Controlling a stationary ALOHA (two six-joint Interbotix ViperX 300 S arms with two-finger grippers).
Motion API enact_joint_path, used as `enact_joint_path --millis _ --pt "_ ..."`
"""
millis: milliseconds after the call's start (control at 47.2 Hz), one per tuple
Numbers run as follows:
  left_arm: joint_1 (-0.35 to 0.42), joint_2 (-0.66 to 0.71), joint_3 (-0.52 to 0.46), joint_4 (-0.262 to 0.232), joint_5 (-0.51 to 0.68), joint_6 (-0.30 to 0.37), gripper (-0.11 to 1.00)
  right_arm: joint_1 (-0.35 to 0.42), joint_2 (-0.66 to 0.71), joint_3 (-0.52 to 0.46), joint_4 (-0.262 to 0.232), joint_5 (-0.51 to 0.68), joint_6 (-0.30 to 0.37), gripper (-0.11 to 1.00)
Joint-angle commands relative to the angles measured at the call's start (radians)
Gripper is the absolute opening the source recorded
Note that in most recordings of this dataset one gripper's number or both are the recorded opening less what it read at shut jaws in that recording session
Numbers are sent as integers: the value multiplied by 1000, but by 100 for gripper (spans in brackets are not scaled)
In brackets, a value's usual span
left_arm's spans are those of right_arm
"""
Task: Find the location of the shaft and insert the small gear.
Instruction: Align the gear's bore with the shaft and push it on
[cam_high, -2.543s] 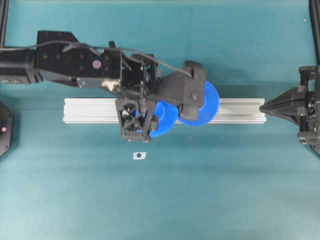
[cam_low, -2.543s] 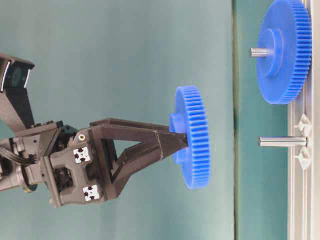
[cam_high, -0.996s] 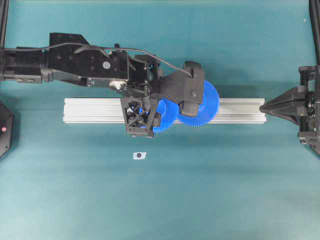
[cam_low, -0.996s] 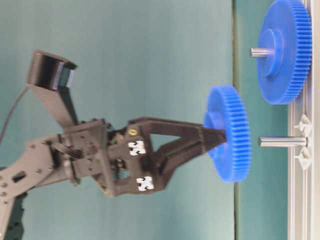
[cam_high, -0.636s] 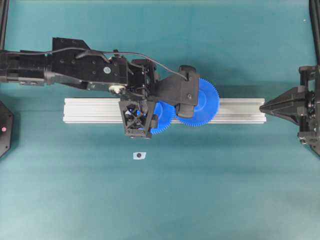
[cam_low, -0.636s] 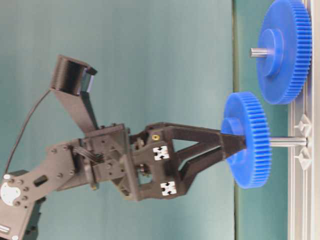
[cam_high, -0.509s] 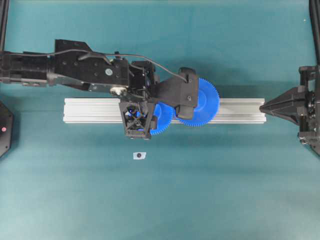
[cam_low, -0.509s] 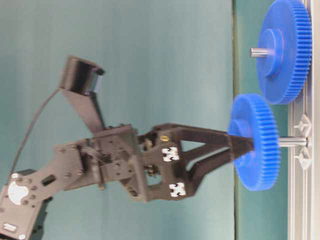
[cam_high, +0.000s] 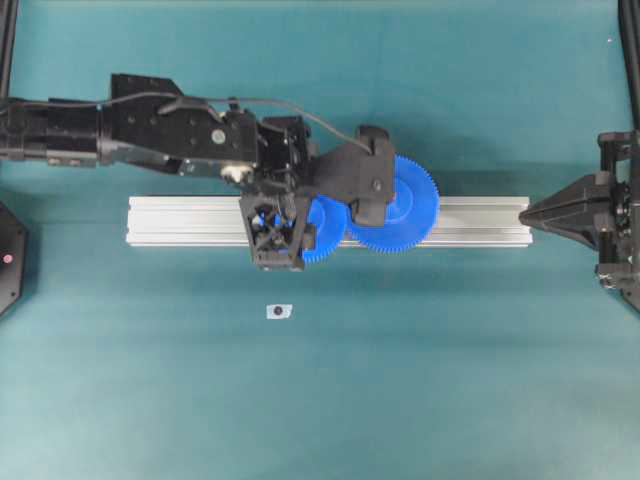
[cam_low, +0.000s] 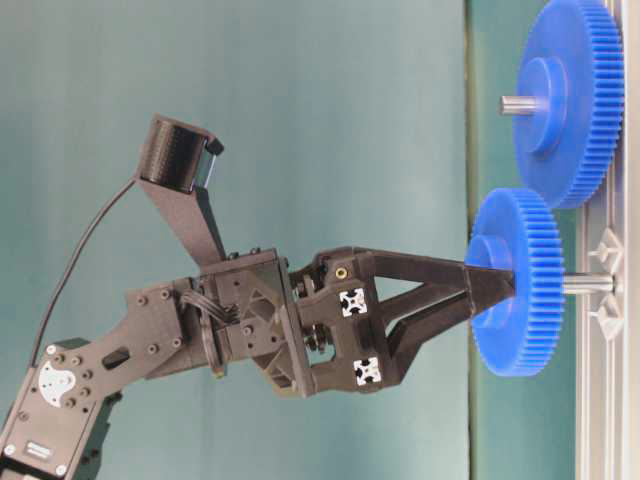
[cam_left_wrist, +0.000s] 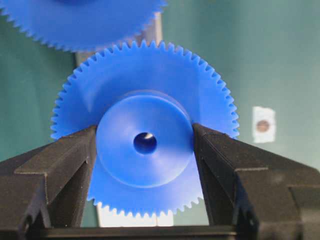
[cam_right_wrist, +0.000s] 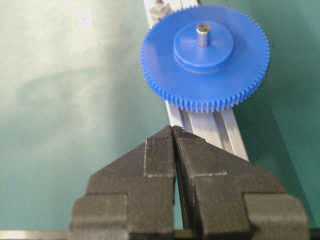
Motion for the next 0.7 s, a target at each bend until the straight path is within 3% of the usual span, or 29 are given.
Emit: enact_joint_path --millis 0,297,678 --pt "14 -21 -8 6 3 6 63 -3 6 -11 2 -5 9 3" --pt "69 -25 -2 6 0 9 63 -3 5 -11 2 -5 9 3" --pt "40 -15 -20 3 -5 -5 63 -3 5 -11 0 -3 9 3"
